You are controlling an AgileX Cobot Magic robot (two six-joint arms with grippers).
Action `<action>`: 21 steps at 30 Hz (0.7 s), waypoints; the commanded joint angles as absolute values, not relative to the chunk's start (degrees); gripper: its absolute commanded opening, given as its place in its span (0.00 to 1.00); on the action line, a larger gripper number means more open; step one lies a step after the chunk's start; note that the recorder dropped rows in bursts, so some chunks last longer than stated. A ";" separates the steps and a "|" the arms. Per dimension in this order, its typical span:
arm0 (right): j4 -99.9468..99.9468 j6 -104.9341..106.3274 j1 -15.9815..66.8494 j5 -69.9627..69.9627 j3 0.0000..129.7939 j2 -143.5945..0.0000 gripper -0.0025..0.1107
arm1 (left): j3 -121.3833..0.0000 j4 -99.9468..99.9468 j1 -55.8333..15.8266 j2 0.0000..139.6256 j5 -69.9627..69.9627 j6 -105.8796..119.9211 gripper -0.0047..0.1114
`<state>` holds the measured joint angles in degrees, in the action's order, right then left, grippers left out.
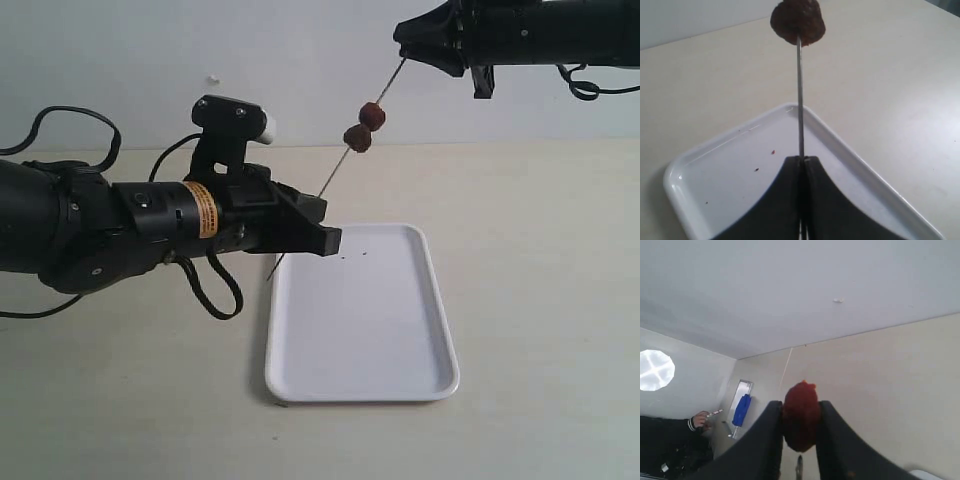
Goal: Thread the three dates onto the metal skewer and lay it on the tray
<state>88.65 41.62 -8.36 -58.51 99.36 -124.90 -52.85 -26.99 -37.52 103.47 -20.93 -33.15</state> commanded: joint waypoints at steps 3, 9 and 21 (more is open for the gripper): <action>88.65 42.40 -8.30 -58.21 99.26 -124.79 0.23 | -52.61 -26.62 -37.77 102.99 -21.43 -33.51 0.04; 88.65 42.39 -8.30 -58.48 99.26 -124.79 0.23 | -52.61 -26.51 -37.77 102.99 -21.24 -35.19 0.04; 88.65 43.42 -8.30 -59.81 99.26 -124.79 0.23 | -52.61 -24.12 -37.77 102.99 -22.75 -35.22 0.04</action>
<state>88.49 42.27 -8.36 -58.51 99.36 -124.90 -52.85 -25.69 -37.64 103.47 -21.03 -34.68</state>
